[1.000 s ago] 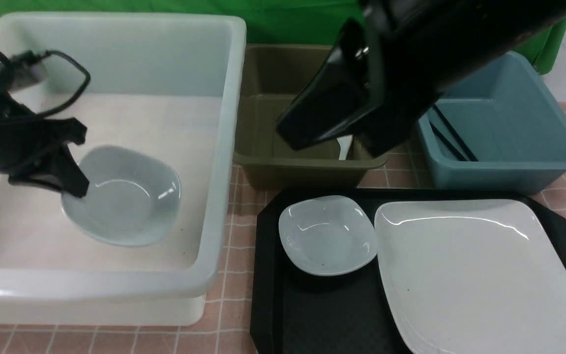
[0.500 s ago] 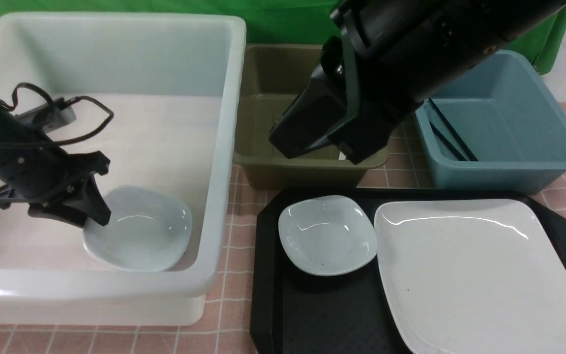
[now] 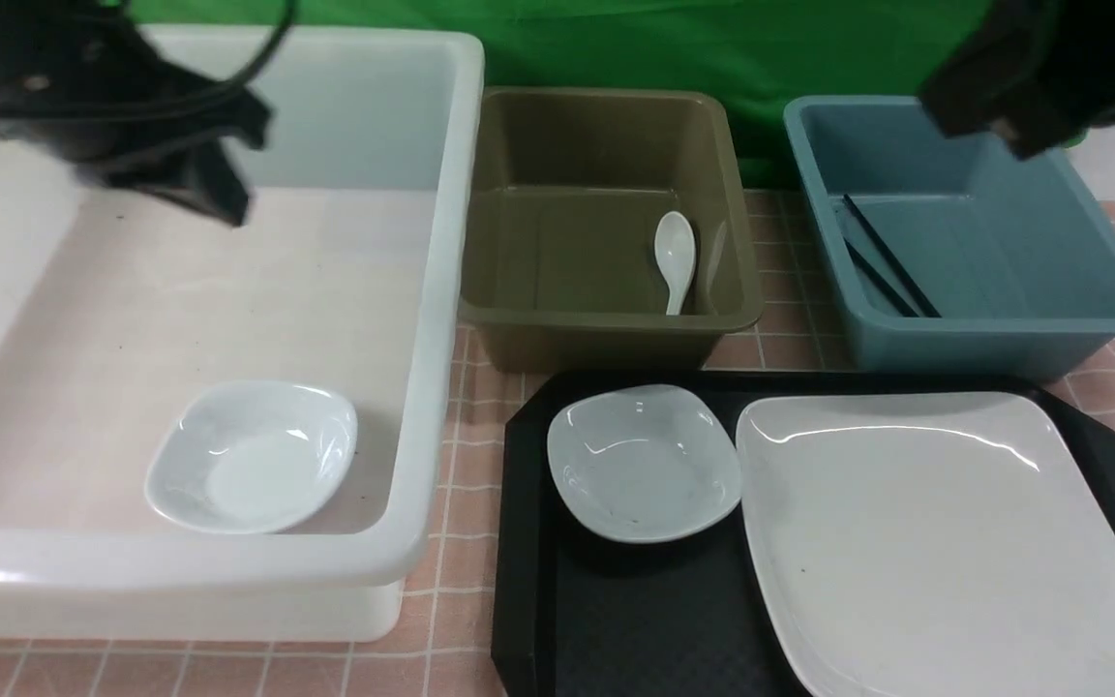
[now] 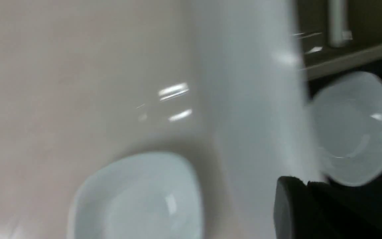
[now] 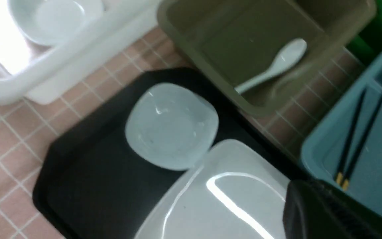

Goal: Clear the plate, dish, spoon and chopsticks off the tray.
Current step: Use the left arm to put the small plate into the large storage box on the left, then use the left arm to grab a small plate from the dinner plate, then use the left arm to put the small plate into the large storage box on the left, then use the left arm to grab a plate from the dinner plate, then use the left arm to put the plate into the large storage box on the left

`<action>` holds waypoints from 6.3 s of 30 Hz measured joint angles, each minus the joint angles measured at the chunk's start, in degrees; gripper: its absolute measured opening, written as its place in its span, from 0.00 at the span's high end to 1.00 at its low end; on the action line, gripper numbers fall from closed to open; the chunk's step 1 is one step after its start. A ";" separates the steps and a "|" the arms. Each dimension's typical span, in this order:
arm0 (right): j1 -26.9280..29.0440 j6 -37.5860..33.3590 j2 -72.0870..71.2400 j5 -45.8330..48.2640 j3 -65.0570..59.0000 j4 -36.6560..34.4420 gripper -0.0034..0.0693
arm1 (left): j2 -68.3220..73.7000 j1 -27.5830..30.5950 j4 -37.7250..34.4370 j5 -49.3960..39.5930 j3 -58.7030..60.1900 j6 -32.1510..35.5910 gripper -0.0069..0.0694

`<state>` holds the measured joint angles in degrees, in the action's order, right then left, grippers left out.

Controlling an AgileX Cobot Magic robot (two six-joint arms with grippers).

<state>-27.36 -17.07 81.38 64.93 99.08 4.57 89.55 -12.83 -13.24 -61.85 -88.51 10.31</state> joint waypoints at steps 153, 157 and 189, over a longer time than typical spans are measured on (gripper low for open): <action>23.72 -0.10 -27.49 -2.80 -26.38 -15.51 0.91 | 45.78 -24.69 -10.57 17.10 -22.06 -11.40 0.72; 23.72 -0.38 -27.49 -3.46 -26.38 -15.77 0.91 | 45.52 -24.75 -12.46 16.59 -22.16 -11.88 0.78; 23.72 -8.83 -27.49 -5.61 -24.56 -25.88 0.91 | 16.68 -25.19 -1.28 6.28 -22.65 -3.88 0.90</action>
<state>-3.64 -25.90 53.89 59.31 74.52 -21.30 106.24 -38.02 -14.52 -55.57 -111.16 6.43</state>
